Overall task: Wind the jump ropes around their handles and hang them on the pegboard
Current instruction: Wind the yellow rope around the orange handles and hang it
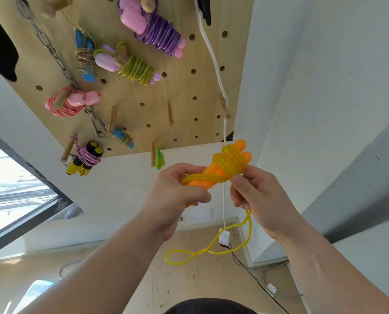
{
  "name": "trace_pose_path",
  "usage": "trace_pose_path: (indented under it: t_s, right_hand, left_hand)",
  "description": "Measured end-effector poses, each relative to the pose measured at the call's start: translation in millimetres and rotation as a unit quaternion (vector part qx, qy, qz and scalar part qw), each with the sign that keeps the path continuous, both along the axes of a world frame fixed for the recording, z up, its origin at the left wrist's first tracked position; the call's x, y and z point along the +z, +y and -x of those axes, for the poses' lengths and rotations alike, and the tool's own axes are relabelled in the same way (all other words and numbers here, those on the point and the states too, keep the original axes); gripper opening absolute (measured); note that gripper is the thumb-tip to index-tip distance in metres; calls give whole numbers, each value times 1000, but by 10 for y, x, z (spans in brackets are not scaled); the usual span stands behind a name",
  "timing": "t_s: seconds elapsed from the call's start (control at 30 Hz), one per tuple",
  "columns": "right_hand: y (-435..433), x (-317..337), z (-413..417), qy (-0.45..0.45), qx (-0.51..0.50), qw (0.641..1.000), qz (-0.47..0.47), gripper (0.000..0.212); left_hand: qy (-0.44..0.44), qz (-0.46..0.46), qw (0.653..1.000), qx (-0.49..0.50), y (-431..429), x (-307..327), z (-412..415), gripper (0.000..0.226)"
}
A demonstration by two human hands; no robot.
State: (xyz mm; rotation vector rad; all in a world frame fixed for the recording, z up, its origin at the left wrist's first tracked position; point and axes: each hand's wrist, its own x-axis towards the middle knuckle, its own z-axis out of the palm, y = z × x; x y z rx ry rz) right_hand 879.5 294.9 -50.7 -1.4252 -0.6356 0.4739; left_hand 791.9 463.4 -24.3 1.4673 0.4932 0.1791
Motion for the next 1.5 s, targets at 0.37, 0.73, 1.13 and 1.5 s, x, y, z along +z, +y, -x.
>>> trace_pose_path:
  t_s: [0.37,0.73,1.13,1.5]
  right_hand:
    - [-56,34,23,-65,21,997,24,46]
    - [-50,115,31,-46,26,999,-13,15]
    - [195,120,197,54,-162,984,51,52]
    - [-60,108,66,-18,-31,999,38,14]
  left_hand:
    - [52,321,909,-262,201,-146,90,68]
    - [60,281,928,-236,127,-99,65,60]
    - [-196,-574,792,65,-225,-210,60,68]
    - [-77,-115,989,58,-33,-4,71,57]
